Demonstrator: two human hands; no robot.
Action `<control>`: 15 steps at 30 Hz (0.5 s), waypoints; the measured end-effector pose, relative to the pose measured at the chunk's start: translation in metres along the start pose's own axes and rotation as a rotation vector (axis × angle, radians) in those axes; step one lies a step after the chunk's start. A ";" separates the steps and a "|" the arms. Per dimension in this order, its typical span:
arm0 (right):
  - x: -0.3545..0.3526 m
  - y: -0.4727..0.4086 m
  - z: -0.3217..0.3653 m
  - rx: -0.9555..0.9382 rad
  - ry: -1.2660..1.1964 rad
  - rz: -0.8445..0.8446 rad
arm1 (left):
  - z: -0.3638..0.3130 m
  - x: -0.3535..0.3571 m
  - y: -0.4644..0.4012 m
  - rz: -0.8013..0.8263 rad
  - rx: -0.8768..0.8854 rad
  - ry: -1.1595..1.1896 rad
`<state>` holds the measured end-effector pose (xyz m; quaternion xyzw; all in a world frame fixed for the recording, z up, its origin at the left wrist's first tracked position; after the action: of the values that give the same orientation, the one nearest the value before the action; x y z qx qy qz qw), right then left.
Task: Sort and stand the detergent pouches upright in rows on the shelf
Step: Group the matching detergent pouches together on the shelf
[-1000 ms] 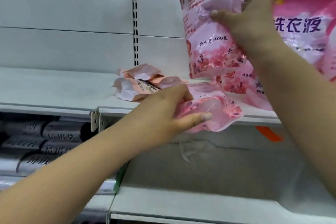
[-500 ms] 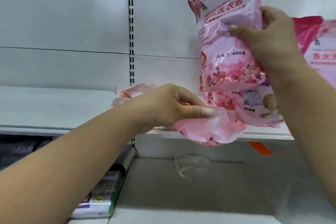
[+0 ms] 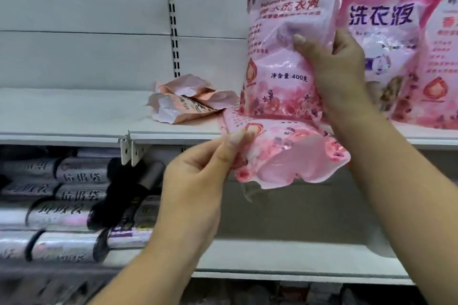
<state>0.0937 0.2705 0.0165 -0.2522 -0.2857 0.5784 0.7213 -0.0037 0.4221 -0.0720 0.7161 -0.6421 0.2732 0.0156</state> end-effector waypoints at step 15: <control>-0.012 0.012 0.014 0.270 -0.203 0.133 | 0.002 0.012 -0.008 0.306 -0.639 0.145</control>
<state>0.0736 0.2619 0.0174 -0.1118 -0.2593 0.6804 0.6763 0.0044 0.4114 -0.0662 0.5494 -0.7921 0.1078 0.2432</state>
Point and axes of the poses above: each hand's wrist, its own y-axis away from the middle knuckle, its own x-axis out of the palm, z = x × y, the point moved 1 cm from there along -y, towards the middle knuckle, and after that the axes turned 2 degrees about -x, right-handed, at the moved point
